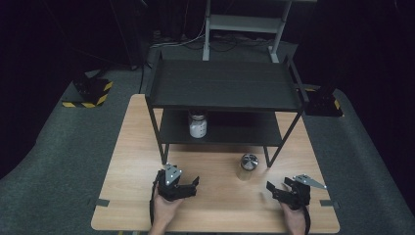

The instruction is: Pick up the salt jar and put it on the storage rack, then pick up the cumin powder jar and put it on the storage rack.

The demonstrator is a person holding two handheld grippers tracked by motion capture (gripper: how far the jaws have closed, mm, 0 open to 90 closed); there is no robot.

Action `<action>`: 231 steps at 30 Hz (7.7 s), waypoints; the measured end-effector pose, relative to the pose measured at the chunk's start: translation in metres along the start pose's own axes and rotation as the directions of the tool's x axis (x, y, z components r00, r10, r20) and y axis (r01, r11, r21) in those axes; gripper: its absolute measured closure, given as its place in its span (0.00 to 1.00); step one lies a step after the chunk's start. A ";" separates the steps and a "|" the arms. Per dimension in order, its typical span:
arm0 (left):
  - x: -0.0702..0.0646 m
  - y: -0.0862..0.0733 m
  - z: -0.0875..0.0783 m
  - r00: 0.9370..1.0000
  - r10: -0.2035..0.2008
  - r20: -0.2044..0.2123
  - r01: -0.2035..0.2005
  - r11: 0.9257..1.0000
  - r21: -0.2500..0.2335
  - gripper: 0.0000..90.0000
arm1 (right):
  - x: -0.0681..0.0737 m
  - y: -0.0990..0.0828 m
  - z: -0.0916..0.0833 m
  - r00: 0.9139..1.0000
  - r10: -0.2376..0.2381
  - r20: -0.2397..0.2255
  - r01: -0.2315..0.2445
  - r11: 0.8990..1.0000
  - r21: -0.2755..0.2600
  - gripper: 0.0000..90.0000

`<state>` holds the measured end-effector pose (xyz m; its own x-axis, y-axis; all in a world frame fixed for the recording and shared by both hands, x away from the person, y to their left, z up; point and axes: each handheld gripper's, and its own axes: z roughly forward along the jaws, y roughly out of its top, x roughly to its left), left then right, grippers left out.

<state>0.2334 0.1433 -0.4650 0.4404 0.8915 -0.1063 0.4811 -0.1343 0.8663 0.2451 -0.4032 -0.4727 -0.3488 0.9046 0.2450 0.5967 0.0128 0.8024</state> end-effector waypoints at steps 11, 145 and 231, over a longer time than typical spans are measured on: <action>0.003 -0.008 0.005 1.000 -0.023 -0.010 0.023 1.000 0.012 0.06 | 0.000 -0.001 0.000 1.000 -0.003 0.000 0.003 1.000 -0.005 0.12; 0.024 -0.024 0.002 0.962 -0.272 0.014 0.272 0.962 -0.021 0.11 | 0.094 0.050 0.074 0.975 -0.222 -0.014 0.222 0.968 0.117 0.09; 0.025 -0.030 0.000 0.962 -0.272 0.029 0.273 0.961 -0.052 0.09 | 0.098 0.047 0.080 0.960 -0.279 0.010 0.278 0.960 0.038 0.34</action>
<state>0.2304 0.1699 -0.4933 0.3146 0.8816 -0.3519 0.5431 0.1368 0.8284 0.2967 -0.2802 -0.4548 -0.4939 0.8695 0.0060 0.5029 0.2800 0.8177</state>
